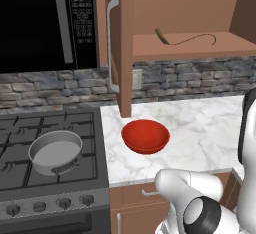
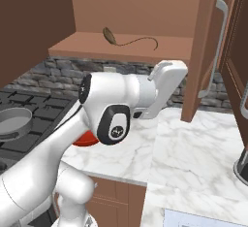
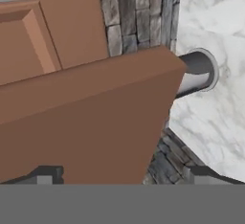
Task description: Open the cabinet and move the ladle to the pot. Then close the cabinet.
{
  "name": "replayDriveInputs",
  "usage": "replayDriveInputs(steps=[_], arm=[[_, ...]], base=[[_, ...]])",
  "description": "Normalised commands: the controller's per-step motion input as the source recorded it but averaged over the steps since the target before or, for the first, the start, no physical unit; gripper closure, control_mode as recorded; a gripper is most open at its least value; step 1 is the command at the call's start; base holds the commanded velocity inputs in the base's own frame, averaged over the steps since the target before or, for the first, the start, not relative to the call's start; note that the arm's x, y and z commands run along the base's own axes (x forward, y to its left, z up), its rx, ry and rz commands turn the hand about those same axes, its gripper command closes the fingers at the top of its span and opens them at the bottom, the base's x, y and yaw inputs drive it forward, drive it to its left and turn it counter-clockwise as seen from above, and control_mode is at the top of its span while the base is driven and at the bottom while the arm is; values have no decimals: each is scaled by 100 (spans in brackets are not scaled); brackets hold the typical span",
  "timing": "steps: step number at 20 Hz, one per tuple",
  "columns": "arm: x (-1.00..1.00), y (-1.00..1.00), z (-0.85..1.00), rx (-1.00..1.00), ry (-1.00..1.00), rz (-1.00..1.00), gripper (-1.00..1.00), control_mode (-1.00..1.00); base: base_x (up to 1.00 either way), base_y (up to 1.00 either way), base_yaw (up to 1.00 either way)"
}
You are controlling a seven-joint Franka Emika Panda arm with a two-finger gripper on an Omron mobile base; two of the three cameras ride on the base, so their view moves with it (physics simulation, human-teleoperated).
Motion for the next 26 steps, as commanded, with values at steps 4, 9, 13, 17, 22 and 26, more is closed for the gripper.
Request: replayDriveInputs(steps=[4, 9, 13, 17, 22, 26], arm=[[9, -6, 0, 3, 2, 0, -100, -100], [-8, 21, 0, -2, 0, 0, -100, -100], [-25, 59, 0, -16, -5, 9, -100, -100], [-6, 39, 25, -15, 0, 15, -100, -100], [-1, 18, 41, -11, 8, 21, -100, -100], [0, 7, 36, -2, 16, 20, -100, -100]], base=[[0, 0, 0], [0, 0, 0], [0, 0, 0], [0, 0, 0], [0, 0, 0], [0, 0, 0]])
